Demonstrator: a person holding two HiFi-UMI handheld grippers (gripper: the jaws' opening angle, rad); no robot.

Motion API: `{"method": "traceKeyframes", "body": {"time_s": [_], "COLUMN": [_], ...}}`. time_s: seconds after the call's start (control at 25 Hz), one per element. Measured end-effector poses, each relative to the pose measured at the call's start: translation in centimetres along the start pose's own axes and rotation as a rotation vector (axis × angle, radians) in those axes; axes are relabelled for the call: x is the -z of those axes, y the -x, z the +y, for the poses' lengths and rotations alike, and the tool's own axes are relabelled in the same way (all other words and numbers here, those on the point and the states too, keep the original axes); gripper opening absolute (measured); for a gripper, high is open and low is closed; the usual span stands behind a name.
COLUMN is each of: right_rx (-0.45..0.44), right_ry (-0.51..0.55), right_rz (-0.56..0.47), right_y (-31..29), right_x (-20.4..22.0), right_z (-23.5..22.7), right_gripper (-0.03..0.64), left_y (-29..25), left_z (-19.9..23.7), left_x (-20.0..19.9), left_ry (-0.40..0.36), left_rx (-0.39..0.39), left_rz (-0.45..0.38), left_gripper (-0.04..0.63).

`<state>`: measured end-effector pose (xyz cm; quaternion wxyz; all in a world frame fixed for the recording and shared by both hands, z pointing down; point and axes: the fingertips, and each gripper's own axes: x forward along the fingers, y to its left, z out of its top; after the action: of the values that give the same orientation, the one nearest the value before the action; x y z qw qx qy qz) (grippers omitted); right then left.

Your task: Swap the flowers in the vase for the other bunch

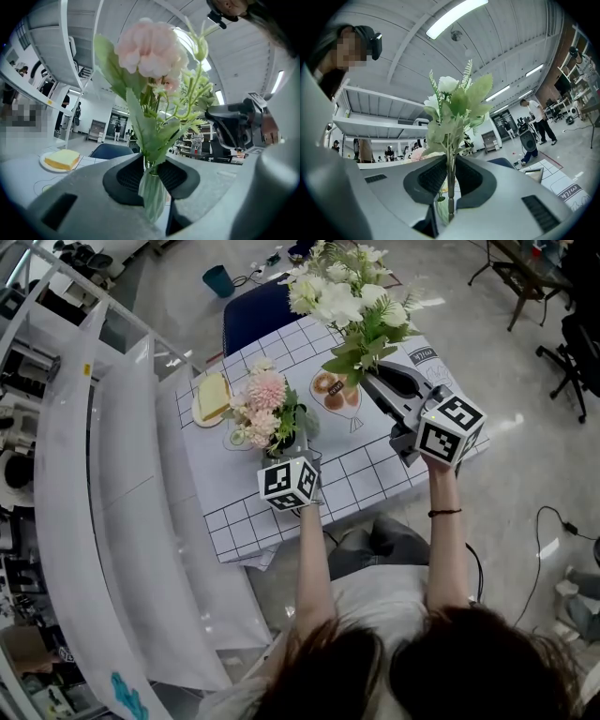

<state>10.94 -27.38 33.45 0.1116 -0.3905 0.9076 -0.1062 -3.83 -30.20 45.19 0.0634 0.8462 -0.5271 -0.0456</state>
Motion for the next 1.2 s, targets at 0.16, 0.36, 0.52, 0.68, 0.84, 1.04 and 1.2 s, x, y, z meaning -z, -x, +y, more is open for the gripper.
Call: {"method": "traceKeyframes", "body": {"time_s": [0.16, 0.36, 0.52, 0.68, 0.84, 1.04, 1.2], "right_rx": [0.004, -0.005, -0.016, -0.031, -0.042, -0.056, -0.059], "right_ry": [-0.001, -0.003, -0.004, -0.009, -0.014, -0.022, -0.032], "right_rz": [-0.004, -0.013, -0.018, -0.025, -0.031, -0.041, -0.054], "right_y": [0.0, -0.1, -0.2, -0.2, -0.1, -0.2, -0.4], "right_x": [0.0, -0.1, -0.3, -0.6, -0.9, -1.0, -1.0], "right_z": [-0.1, 0.2, 0.5, 0.9, 1.2, 1.4, 1.5], "right_gripper": [0.051, 0.051, 0.051, 0.051, 0.051, 0.051, 0.051], "left_y": [-0.1, 0.1, 0.2, 0.4, 0.5, 0.4, 0.5], "left_z": [0.0, -0.1, -0.4, -0.9, -1.5, -2.1, -2.1], "left_x": [-0.2, -0.9, -1.9, -3.3, -4.4, -5.7, -6.8], "left_ry": [0.000, 0.008, 0.006, -0.001, 0.003, 0.001, 0.020], "left_rx": [0.006, 0.021, 0.041, 0.061, 0.073, 0.102, 0.120], "left_rz": [0.001, -0.012, -0.015, -0.024, -0.028, -0.012, -0.008], "left_gripper": [0.080, 0.071, 0.067, 0.067, 0.066, 0.066, 0.066]}}
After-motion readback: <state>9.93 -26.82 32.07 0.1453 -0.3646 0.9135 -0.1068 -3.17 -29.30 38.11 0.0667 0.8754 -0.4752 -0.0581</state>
